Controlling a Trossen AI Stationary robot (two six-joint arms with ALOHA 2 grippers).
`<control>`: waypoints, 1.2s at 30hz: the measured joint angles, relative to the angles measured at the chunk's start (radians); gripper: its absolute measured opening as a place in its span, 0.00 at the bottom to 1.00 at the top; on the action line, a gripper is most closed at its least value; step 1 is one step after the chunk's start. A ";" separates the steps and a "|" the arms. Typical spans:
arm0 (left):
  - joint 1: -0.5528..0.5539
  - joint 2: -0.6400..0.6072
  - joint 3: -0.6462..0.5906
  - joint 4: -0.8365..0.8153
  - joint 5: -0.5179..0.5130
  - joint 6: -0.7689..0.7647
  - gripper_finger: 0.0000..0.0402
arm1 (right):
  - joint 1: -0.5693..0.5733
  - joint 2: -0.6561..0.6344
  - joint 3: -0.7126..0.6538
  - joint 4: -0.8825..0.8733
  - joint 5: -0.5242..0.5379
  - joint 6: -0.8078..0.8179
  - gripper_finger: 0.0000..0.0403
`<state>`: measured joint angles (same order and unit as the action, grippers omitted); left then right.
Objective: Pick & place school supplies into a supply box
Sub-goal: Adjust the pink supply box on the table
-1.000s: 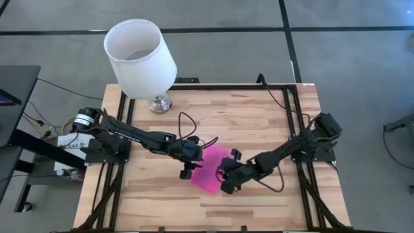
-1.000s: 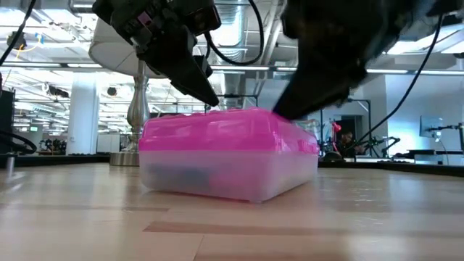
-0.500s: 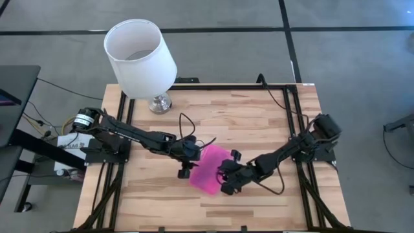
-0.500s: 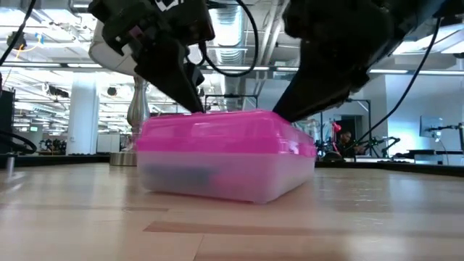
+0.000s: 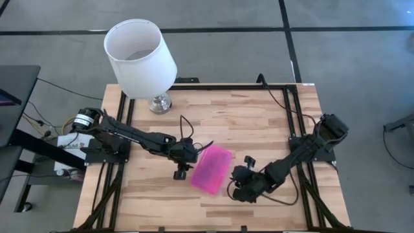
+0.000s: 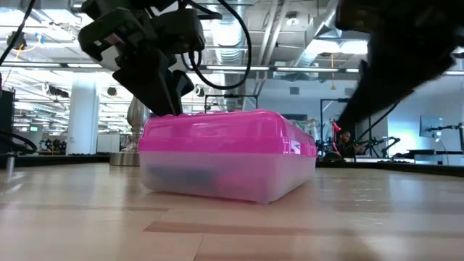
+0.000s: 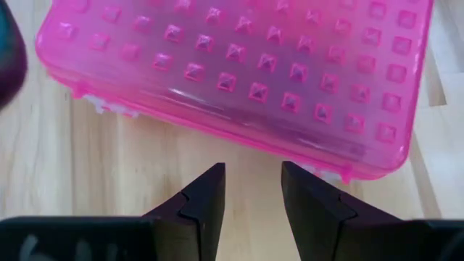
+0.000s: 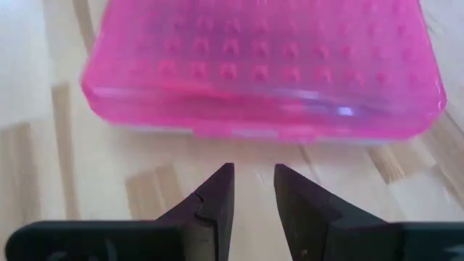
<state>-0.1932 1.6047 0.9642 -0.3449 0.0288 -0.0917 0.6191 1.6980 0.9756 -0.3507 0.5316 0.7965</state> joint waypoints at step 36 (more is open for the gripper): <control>-0.132 0.000 -0.119 0.288 -0.158 -0.187 0.32 | -0.275 0.026 0.000 0.000 -0.104 -0.231 0.23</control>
<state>-0.3255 1.6051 0.8452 -0.0568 -0.1292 -0.2783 0.3446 1.7241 0.9760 -0.3511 0.4275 0.5656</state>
